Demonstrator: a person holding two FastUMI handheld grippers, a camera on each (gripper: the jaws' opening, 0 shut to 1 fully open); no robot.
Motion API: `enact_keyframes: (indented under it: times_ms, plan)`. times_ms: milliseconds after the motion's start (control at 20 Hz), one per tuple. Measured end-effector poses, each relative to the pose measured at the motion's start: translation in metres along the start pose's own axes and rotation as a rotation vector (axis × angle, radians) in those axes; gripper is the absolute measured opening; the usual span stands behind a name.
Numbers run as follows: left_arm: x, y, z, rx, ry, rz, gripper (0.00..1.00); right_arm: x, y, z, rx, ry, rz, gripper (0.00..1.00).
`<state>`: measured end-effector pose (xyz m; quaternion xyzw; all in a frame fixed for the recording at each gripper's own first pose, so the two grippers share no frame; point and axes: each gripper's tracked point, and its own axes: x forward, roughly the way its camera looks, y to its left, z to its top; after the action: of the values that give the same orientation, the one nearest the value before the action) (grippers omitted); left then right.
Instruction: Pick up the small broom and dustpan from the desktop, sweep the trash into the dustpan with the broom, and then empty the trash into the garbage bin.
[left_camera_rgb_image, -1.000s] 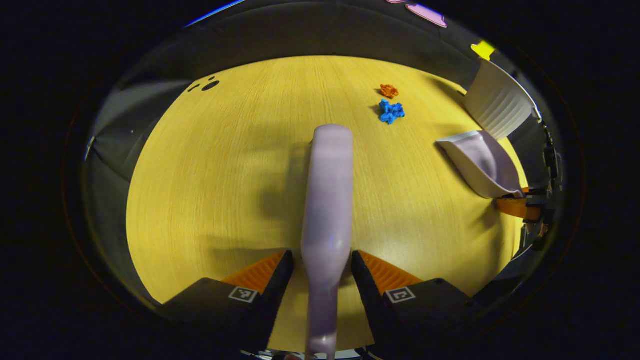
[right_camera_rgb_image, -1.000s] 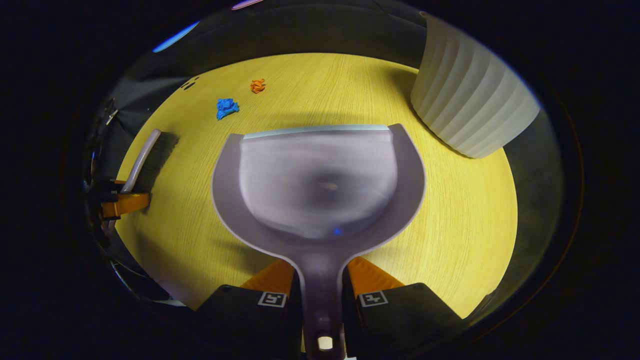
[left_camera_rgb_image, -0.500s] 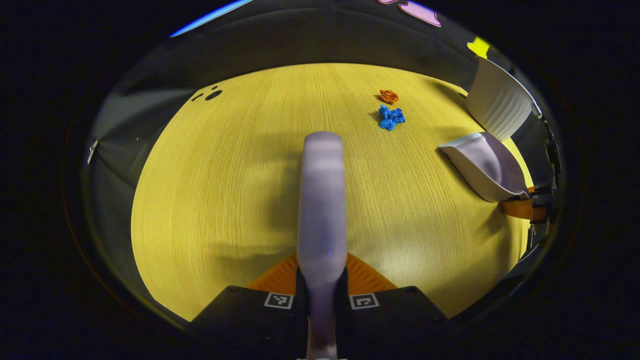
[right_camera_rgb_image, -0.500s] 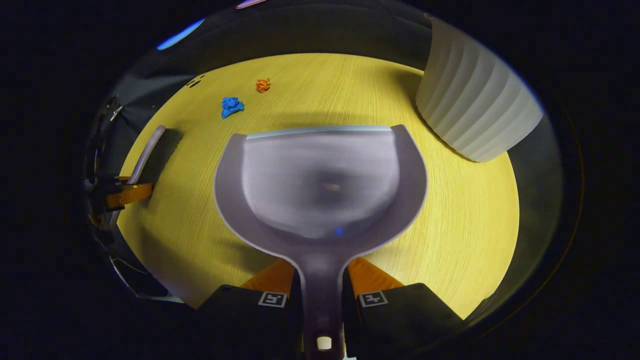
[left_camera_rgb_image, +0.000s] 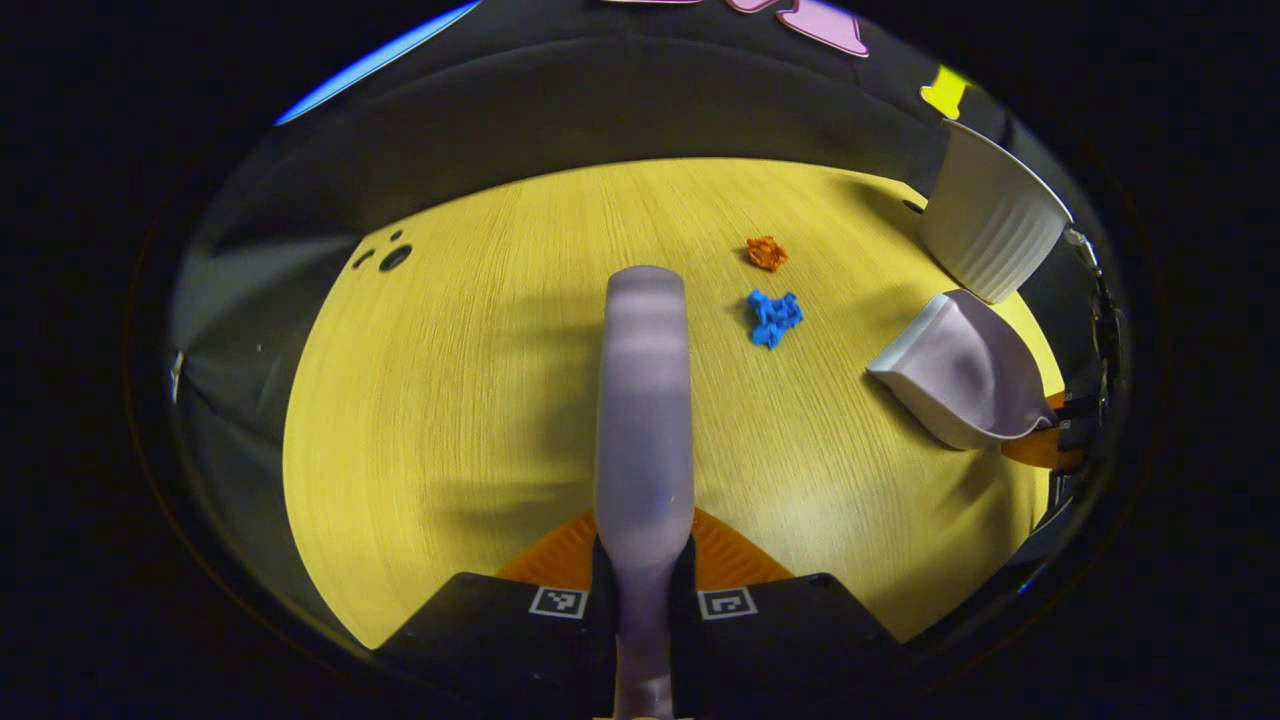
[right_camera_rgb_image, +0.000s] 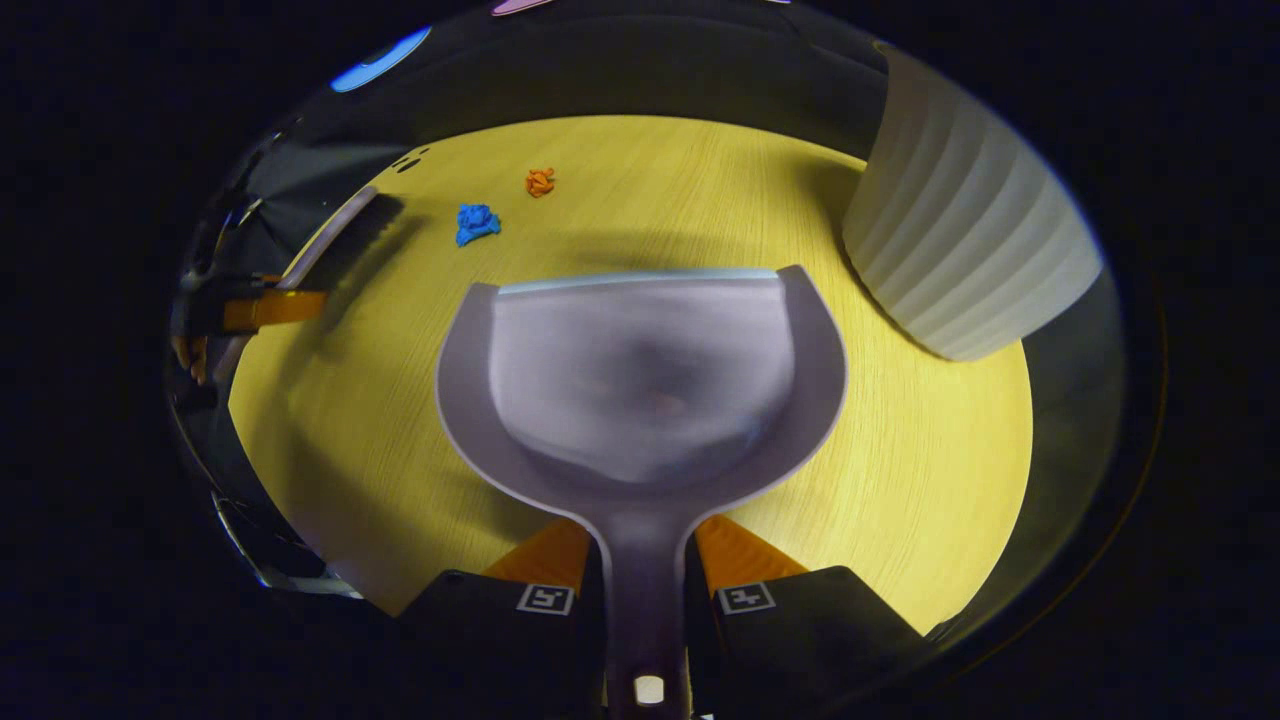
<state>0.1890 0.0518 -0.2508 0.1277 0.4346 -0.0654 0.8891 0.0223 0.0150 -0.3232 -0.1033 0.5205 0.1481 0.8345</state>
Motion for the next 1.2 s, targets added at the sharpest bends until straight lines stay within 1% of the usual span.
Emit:
enact_keyframes:
  times_ms: [150, 250, 400, 450, 500, 550, 600, 700, 850, 1000, 1200]
  plan:
    - [0.018, -0.002, 0.034, 0.031, 0.007, -0.032, 0.26, 0.003, -0.001, 0.011, -0.030, 0.006, 0.016, 0.37]
    - [0.034, 0.001, 0.057, 0.068, 0.010, -0.035, 0.26, 0.006, 0.000, 0.017, -0.036, 0.009, 0.028, 0.37]
    - [0.059, 0.000, 0.080, 0.161, 0.042, -0.049, 0.26, 0.009, 0.000, 0.023, -0.057, 0.013, 0.036, 0.37]
    - [0.065, -0.002, 0.085, 0.203, 0.057, -0.052, 0.26, 0.010, 0.001, 0.025, -0.060, 0.013, 0.040, 0.41]
    - [0.070, -0.005, 0.089, 0.243, 0.071, -0.060, 0.26, 0.012, 0.000, 0.027, -0.068, 0.014, 0.042, 0.41]
    - [0.074, -0.010, 0.092, 0.279, 0.081, -0.071, 0.26, 0.013, 0.000, 0.028, -0.076, 0.013, 0.044, 0.37]
    - [0.079, -0.017, 0.093, 0.313, 0.096, -0.086, 0.24, 0.014, 0.000, 0.029, -0.083, 0.013, 0.046, 0.37]
    - [0.083, -0.029, 0.101, 0.375, 0.098, -0.112, 0.27, 0.016, 0.000, 0.031, -0.095, 0.012, 0.050, 0.37]
    - [0.083, -0.049, 0.104, 0.453, 0.114, -0.159, 0.26, 0.017, -0.002, 0.031, -0.113, 0.008, 0.054, 0.37]
    - [0.077, -0.075, 0.097, 0.498, 0.146, -0.220, 0.26, 0.017, -0.002, 0.031, -0.133, 0.004, 0.060, 0.37]
    - [0.072, -0.118, 0.089, 0.527, 0.186, -0.297, 0.26, 0.019, -0.005, 0.030, -0.177, -0.001, 0.073, 0.37]
